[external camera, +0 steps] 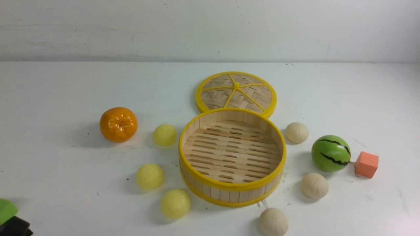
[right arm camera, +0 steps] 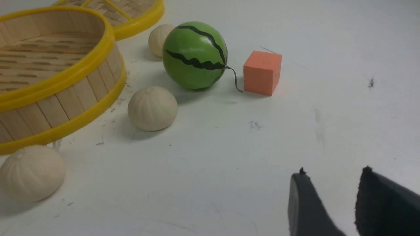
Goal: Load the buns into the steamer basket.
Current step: Use the left arm to grab a steamed stuffed bun
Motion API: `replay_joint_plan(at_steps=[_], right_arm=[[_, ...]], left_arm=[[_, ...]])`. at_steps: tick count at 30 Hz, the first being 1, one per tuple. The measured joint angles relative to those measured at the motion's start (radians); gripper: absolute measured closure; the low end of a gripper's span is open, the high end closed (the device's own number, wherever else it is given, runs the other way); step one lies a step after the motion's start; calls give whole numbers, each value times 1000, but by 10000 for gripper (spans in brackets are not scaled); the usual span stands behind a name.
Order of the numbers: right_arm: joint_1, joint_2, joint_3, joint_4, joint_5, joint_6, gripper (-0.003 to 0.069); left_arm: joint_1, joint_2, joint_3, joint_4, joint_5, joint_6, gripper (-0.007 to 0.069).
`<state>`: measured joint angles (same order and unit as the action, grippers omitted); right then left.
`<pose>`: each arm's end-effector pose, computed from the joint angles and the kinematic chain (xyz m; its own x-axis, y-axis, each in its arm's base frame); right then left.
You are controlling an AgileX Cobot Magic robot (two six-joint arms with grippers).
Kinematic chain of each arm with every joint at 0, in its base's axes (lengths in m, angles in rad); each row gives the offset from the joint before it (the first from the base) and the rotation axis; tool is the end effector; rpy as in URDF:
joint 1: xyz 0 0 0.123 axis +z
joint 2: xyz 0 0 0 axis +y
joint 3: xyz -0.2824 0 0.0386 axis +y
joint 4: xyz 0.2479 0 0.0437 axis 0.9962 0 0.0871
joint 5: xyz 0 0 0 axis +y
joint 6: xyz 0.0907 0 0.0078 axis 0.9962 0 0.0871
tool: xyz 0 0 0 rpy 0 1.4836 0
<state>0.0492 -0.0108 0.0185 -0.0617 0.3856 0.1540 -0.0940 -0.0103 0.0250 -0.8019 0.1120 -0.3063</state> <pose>0.0522 0.0005 0.1728 -0.3016 0.0819 -0.9499 0.0021 0.9964 0.0853 0.0555 -0.0127 0.1981 -0.1575 -0.8797 -0.4487 0.0730 0.4427 -0.8937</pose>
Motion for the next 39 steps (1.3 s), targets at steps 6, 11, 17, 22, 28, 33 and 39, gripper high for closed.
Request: replay_joint_plan(at_steps=[6, 11, 17, 22, 28, 33, 39], right_arm=[[0, 0, 0, 0, 0, 0, 420], [0, 0, 0, 0, 0, 0, 420], [0, 0, 0, 0, 0, 0, 420], [0, 0, 0, 0, 0, 0, 420], [0, 0, 0, 0, 0, 0, 420], [0, 0, 0, 0, 0, 0, 420], [0, 0, 0, 0, 0, 0, 420]], left_arm=[[2, 1, -190, -25, 261, 134, 525], [2, 210, -422, -14, 553, 315, 628], [2, 692, -637, 163, 824, 410, 638], [-10, 1033, -778, 253, 815, 431, 638], [-248, 1232, -923, 383, 765, 373, 638], [-380, 1372, -1028, 646, 763, 148, 638], [-381, 1569, -1155, 834, 758, 76, 638]])
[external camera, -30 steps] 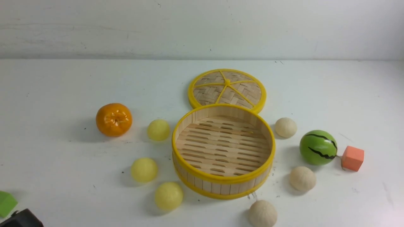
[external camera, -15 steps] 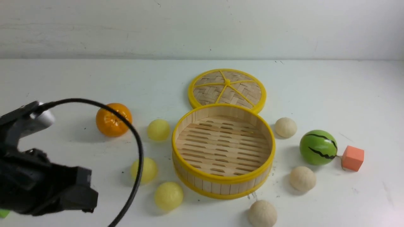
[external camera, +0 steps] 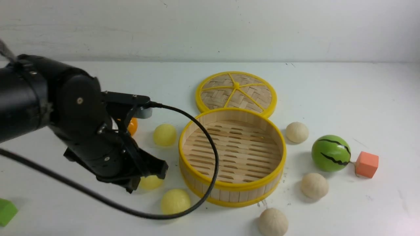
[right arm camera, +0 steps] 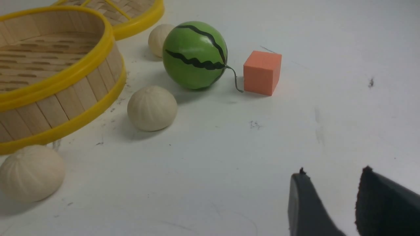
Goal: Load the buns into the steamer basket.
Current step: Use the left arm to grab a steamed stuffed bun
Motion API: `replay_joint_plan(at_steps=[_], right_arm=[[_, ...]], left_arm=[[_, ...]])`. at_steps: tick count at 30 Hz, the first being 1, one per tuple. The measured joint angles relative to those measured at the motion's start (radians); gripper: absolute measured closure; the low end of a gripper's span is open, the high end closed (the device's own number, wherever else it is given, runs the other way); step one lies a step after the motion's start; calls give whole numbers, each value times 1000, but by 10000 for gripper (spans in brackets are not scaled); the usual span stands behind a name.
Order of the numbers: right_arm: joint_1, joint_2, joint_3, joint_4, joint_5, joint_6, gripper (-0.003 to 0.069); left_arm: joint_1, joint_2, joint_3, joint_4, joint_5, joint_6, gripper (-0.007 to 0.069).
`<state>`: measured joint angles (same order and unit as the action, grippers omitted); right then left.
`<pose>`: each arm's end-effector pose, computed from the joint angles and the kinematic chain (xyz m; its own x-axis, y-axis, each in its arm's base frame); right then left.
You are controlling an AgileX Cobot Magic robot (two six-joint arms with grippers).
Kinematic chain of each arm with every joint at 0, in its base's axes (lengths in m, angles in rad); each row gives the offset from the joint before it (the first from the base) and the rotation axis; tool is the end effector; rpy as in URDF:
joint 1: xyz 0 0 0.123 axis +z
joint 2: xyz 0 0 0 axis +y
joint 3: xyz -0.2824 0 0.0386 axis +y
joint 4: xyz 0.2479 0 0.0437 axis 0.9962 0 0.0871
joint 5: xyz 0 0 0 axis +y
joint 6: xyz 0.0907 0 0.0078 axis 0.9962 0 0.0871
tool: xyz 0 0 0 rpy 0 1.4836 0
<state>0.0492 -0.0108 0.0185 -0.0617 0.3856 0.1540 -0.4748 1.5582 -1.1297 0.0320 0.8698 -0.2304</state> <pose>0.0522 0.0005 0.1728 -0.3016 0.0819 -0.9499 0.0021 0.9964 0.0853 0.2773 -0.1400 0.2574 -0.9077 0.2325 -0.3493 0.2662 0.9626 -0.0510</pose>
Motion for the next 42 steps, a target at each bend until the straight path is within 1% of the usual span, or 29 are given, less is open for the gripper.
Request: replay_joint_plan(at_steps=[4, 5, 7, 12, 13, 14, 17, 21, 24, 25, 28, 38, 42], right_arm=[[0, 0, 0, 0, 0, 0, 420], [0, 0, 0, 0, 0, 0, 420], [0, 0, 0, 0, 0, 0, 420], [0, 0, 0, 0, 0, 0, 420], [0, 0, 0, 0, 0, 0, 420], [0, 0, 0, 0, 0, 0, 420], [0, 0, 0, 0, 0, 0, 420], [0, 0, 0, 0, 0, 0, 420], [0, 0, 0, 0, 0, 0, 420], [0, 0, 0, 0, 0, 0, 420], [0, 0, 0, 0, 0, 0, 420], [0, 0, 0, 0, 0, 0, 420], [0, 0, 0, 0, 0, 0, 420]], left_arm=[[0, 101, -73, 14, 0, 15, 632], [0, 154, -114, 16, 0, 29, 611], [0, 180, -146, 18, 7, 40, 589], [0, 289, -265, 53, 56, 51, 454], [0, 293, -268, 53, 57, 51, 449], [0, 310, -287, 65, 61, 51, 414], [0, 332, -303, 95, 63, 53, 379], [14, 349, -306, 89, 61, 54, 373], [41, 358, -306, 51, 50, 85, 373], [56, 361, -306, 20, 43, 115, 373], [65, 363, -307, -9, 38, 142, 373], [65, 398, -308, 10, 22, 151, 373], [65, 412, -308, 37, 6, 151, 373]])
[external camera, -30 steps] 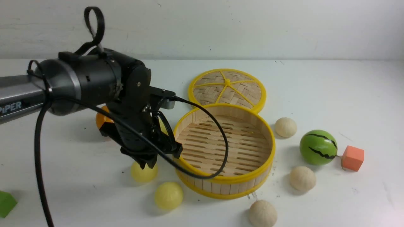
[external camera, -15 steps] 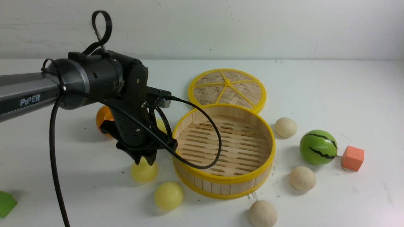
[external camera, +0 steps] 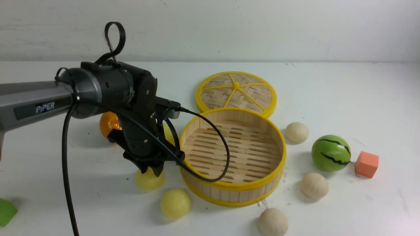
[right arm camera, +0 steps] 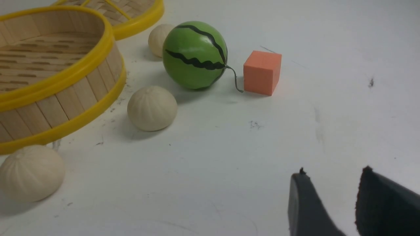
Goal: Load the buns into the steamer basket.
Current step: Use the left arm to grab a steamed stuffed bun, then use the left arm to put the steamed stuffed bun into the steamer
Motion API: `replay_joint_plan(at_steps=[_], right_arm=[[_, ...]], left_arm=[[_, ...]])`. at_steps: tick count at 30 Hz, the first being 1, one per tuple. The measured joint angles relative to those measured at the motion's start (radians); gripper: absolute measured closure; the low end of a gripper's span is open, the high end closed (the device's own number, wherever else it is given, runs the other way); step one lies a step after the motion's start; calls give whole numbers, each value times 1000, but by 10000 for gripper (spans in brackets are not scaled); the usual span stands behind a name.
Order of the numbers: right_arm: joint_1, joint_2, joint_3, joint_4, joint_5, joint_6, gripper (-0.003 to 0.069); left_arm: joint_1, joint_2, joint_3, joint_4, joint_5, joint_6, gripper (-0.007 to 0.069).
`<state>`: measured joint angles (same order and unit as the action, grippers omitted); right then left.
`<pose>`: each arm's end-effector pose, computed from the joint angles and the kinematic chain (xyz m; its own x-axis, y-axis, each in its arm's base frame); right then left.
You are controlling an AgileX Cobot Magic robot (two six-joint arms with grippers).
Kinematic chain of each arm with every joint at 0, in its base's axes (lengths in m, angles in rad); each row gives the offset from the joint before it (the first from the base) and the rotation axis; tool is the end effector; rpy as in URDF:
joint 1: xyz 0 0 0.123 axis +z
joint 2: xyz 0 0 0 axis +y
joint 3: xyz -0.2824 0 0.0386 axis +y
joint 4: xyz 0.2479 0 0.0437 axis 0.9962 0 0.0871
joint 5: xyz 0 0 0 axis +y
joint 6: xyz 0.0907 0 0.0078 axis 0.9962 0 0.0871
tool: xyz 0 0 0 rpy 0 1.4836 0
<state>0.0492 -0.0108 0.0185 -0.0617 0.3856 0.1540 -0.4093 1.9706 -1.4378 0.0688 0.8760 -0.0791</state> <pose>0.0522 0.0005 0.1728 -0.3016 0.0819 -0.9499 0.0021 0.9964 0.0853 0.3722 -0.1562 0.1917 -0.9017 0.3531 -0.2494 0.3541 0.9343 0.0425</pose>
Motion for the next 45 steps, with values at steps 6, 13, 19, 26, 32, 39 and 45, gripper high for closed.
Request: replay_joint_plan(at_steps=[6, 13, 19, 26, 32, 39, 45], right_arm=[[0, 0, 0, 0, 0, 0, 420], [0, 0, 0, 0, 0, 0, 420], [0, 0, 0, 0, 0, 0, 420], [0, 0, 0, 0, 0, 0, 420], [0, 0, 0, 0, 0, 0, 420], [0, 0, 0, 0, 0, 0, 420], [0, 0, 0, 0, 0, 0, 420]], left_arm=[[0, 0, 0, 7, -10, 0, 463], [0, 0, -7, 11, 10, 1, 638], [-20, -58, -91, 13, 98, 1, 638], [-123, -119, -187, -4, 98, 42, 638], [-192, -42, -188, -13, 6, 55, 638], [-197, 48, -188, -11, -54, 55, 638], [-197, 72, -190, 2, -60, 55, 536]])
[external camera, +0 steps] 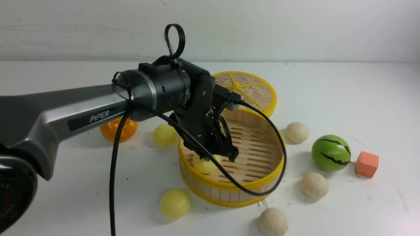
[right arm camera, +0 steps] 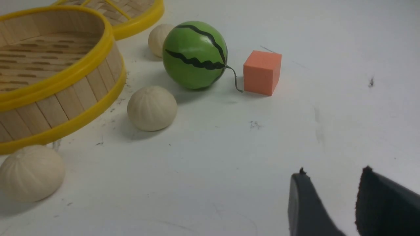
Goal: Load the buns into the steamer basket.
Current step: Use the left arm to put the steamed stuffed bun into the steamer, then use the left arm to grab a steamed stuffed bun
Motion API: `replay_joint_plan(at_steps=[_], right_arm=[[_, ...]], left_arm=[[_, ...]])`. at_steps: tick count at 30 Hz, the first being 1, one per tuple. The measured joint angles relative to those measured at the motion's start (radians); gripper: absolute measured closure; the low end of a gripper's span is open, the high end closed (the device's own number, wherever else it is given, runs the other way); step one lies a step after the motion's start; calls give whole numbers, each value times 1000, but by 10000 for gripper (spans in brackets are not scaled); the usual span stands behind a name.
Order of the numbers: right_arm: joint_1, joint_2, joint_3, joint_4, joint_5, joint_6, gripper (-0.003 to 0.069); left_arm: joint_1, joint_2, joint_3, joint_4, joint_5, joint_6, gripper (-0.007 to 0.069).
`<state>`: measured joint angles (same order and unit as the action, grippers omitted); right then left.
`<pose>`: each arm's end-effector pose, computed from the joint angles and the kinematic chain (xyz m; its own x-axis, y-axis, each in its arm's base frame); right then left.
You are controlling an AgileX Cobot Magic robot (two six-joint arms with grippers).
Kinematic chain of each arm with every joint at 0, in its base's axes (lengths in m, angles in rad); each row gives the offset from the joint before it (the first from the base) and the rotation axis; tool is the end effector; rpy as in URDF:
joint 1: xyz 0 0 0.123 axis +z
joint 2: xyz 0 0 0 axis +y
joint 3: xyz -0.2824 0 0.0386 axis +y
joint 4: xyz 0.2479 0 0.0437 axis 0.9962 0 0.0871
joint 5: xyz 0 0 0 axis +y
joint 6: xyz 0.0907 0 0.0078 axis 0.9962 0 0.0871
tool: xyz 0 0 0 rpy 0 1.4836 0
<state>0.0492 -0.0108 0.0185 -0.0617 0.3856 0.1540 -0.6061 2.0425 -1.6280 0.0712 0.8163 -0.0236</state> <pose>0.0522 0.0005 0.1728 -0.3016 0.0819 -0.9499 0.0021 0.9964 0.0853 0.3683 -0.2495 0.2144 -0.7335 0.5390 -0.4141 0.5699 0.8197 0.0576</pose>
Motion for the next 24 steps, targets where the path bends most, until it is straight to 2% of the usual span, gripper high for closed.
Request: replay_joint_plan(at_steps=[6, 9, 12, 14, 15, 16, 19, 21, 24], right_arm=[[0, 0, 0, 0, 0, 0, 420], [0, 0, 0, 0, 0, 0, 420], [0, 0, 0, 0, 0, 0, 420], [0, 0, 0, 0, 0, 0, 420], [0, 0, 0, 0, 0, 0, 420], [0, 0, 0, 0, 0, 0, 420], [0, 0, 0, 0, 0, 0, 420], [0, 0, 0, 0, 0, 0, 420], [0, 0, 0, 0, 0, 0, 420]], left_arm=[[0, -50, -37, -11, 53, -4, 254], [0, -147, -47, -15, 118, -54, 194], [0, -250, -12, -16, 162, -100, 231], [0, -372, 109, -39, 175, -127, 351], [0, -409, 146, -52, 174, -127, 383], [0, -458, 238, -71, 169, -127, 460], [0, -522, 408, -124, 138, -121, 596], [0, -523, 481, -145, 106, -105, 638], [0, -492, 522, -155, 76, -90, 638]])
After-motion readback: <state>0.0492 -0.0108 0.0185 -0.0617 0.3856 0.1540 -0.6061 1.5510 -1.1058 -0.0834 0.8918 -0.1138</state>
